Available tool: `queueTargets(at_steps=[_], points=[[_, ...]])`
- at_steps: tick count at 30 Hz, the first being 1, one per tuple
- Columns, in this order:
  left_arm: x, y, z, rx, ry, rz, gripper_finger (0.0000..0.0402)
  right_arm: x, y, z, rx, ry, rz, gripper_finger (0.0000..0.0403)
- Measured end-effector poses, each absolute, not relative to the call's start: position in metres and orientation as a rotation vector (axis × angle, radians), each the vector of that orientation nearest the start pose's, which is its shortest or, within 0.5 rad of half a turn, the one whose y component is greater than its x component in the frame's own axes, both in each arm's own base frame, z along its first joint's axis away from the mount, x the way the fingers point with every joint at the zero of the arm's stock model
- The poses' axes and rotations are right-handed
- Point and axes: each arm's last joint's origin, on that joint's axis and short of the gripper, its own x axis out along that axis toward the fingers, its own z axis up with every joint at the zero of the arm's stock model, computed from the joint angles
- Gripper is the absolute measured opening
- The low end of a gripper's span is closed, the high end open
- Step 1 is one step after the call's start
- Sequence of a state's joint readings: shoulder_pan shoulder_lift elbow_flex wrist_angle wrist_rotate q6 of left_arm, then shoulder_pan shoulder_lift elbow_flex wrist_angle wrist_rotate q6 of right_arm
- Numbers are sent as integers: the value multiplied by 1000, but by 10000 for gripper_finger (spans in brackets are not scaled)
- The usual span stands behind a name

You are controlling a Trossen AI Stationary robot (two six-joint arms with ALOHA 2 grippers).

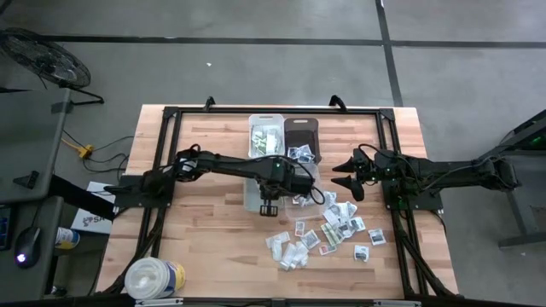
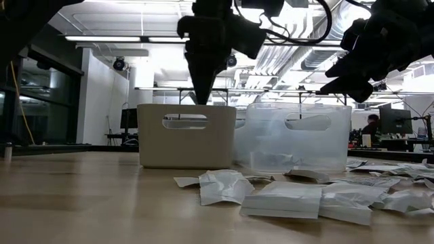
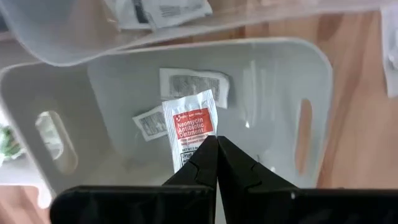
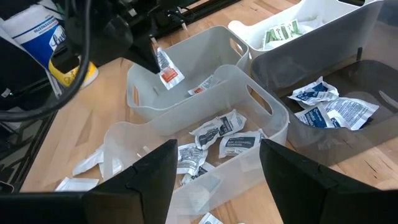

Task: Pick & Place First Aid Supplies
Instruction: Put the orange ointment pack into the gray bin, then put the green bandage pack into the white bin

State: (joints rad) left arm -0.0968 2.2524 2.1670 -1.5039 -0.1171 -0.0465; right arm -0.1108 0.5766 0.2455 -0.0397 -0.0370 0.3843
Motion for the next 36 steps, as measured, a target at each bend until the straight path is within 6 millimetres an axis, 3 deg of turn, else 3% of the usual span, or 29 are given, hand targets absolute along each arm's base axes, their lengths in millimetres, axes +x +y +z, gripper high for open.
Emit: queueTargets(at_steps=[11,22,25,33,36], points=[[428,-37,251,166,1627,-21,11,139,-14,189,407,352,-143,222],[424,-38,255,134,1643,-50,104,139,-14,189,407,352,-143,222],[416,-40,275,165,1582,-14,114,139,-14,190,407,351,-143,222],[373,-50,354,292,1327,155,114,139,-14,189,407,352,-144,222],[363,-51,371,299,1196,211,115,139,-14,189,407,351,-143,222]])
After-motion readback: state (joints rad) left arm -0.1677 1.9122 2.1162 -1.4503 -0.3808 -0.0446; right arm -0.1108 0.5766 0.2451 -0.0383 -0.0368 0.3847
